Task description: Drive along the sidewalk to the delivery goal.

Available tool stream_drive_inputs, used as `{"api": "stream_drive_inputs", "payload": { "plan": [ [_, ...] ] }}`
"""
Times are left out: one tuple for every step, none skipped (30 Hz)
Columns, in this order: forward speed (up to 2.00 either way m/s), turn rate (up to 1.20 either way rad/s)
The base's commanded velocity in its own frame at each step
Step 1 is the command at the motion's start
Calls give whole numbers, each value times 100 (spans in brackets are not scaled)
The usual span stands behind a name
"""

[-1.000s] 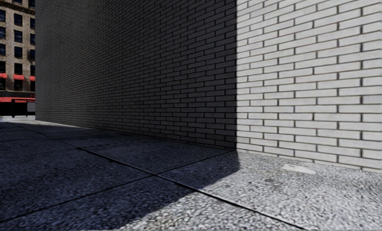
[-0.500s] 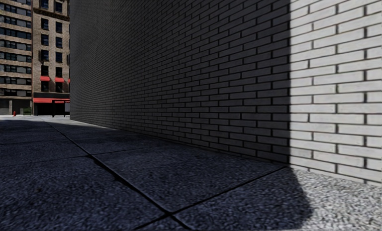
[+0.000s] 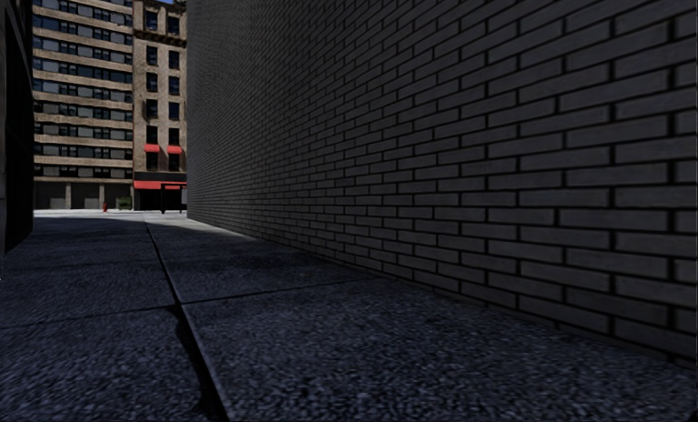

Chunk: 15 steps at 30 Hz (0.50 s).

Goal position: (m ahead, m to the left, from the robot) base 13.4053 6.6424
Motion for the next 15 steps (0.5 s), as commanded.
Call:
{"api": "stream_drive_inputs", "payload": {
  "plan": [
    [192, 42],
    [192, 42],
    [192, 42],
    [192, 42],
    [192, 42],
    [192, 42],
    [192, 42],
    [192, 42],
    [192, 42],
    [192, 42],
    [192, 42],
    [192, 42],
    [192, 42],
    [192, 42],
    [192, 42]
  ]
}}
